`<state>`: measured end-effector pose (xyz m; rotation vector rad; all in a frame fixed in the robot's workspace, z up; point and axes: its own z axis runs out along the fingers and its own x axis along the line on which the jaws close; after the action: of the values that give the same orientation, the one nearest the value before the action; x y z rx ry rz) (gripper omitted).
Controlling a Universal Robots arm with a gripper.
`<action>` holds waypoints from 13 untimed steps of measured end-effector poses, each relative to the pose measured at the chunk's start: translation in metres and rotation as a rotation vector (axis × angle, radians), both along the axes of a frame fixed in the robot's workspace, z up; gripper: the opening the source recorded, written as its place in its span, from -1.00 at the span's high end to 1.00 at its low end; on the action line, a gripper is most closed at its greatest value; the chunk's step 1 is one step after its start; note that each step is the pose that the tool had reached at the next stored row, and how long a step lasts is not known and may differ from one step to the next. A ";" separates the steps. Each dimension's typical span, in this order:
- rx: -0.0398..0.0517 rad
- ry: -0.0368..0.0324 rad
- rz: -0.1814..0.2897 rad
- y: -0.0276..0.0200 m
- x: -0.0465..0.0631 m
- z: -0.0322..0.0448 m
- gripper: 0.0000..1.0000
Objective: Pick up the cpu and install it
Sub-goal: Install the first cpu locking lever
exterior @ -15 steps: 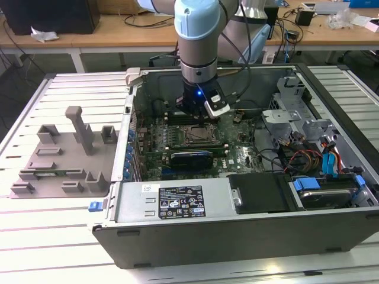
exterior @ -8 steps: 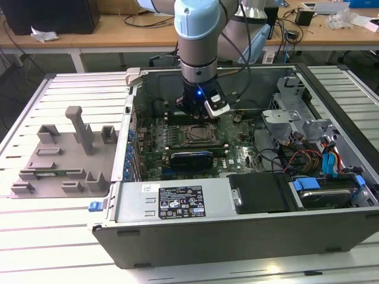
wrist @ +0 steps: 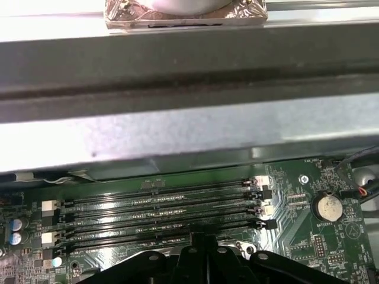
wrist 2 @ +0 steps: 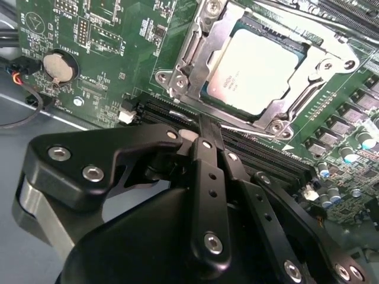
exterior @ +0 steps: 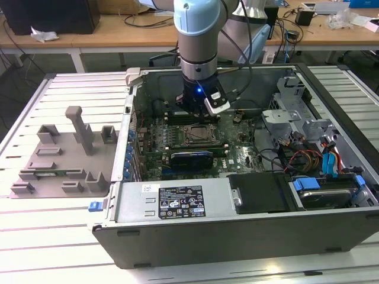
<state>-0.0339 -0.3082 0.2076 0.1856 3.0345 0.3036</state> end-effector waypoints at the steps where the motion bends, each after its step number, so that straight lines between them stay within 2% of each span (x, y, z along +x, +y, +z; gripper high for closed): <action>1: -0.0001 0.0000 -0.007 0.0002 -0.001 0.0001 0.79; 6: 0.0001 -0.0015 -0.034 0.0029 -0.008 -0.0002 0.79; 7: 0.0000 -0.0035 -0.038 0.0032 -0.009 -0.0003 0.79; 8: -0.0005 -0.0094 -0.043 0.0037 -0.009 -0.0009 0.79; 13: -0.0094 -0.0248 -0.047 0.0038 -0.010 -0.0031 0.79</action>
<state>-0.0435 -0.3043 0.2045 0.2508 3.0014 0.2857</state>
